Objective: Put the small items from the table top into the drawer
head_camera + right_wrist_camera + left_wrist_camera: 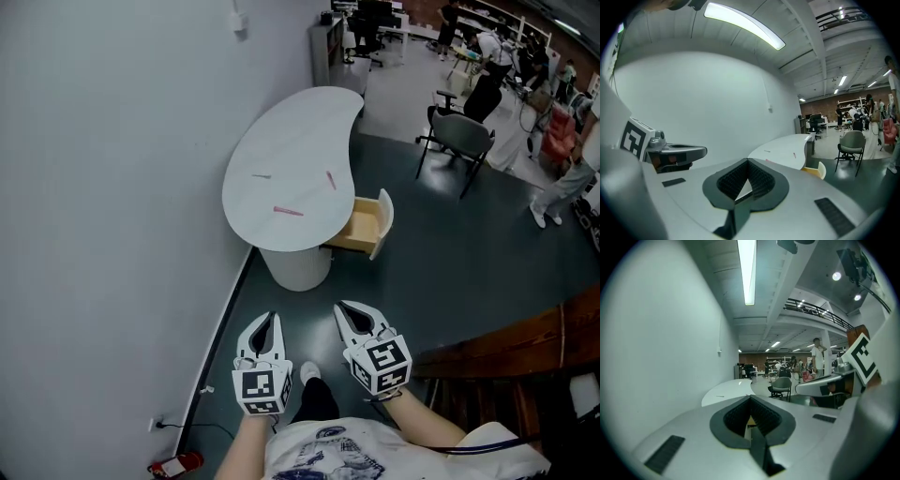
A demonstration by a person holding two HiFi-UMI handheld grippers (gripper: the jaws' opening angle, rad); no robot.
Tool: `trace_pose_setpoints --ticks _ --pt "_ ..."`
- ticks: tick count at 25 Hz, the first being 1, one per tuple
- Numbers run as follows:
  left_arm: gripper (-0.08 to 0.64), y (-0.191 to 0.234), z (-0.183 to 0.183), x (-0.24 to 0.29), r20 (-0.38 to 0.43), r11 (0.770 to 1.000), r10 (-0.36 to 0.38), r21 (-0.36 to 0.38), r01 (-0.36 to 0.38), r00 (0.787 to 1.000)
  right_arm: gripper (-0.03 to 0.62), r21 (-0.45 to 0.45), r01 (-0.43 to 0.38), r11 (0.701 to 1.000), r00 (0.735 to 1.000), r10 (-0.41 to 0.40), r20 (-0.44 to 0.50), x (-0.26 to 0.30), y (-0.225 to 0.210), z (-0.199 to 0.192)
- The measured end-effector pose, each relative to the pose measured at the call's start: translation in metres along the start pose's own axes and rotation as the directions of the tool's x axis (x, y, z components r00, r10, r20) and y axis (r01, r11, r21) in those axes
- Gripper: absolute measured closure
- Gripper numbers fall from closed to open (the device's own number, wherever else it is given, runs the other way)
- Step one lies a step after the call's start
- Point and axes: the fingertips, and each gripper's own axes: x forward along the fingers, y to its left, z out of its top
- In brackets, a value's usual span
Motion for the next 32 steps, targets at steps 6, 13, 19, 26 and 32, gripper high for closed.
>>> trace_pose_setpoints --ticks 6,13,19,26,32 --pt "0.526 0.050 0.016 0.054 -0.009 1.000 -0.009 -0.001 0.009 1.000 0.571 0.008 -0.002 1.000 1.000 0.002 -0.004 0.073 -0.009 0.025" --pt "0.525 0.098 0.039 0.106 0.011 0.999 -0.032 0.011 0.032 0.999 0.571 0.011 0.015 1.000 1.000 -0.015 0.013 0.139 -0.021 0.053" --pt "0.526 0.123 0.056 0.131 0.036 0.999 -0.054 0.009 0.053 0.998 0.572 0.011 0.038 0.999 0.999 -0.038 0.022 0.172 -0.024 0.074" --pt "0.526 0.130 0.052 0.153 0.019 0.998 -0.069 -0.009 0.069 0.997 0.571 0.024 0.065 0.998 0.998 -0.065 0.002 0.186 -0.041 0.075" --pt "0.526 0.139 0.044 0.182 -0.004 0.998 -0.060 -0.013 0.060 0.998 0.571 0.049 0.058 0.997 0.998 -0.057 -0.012 0.215 -0.062 0.070"
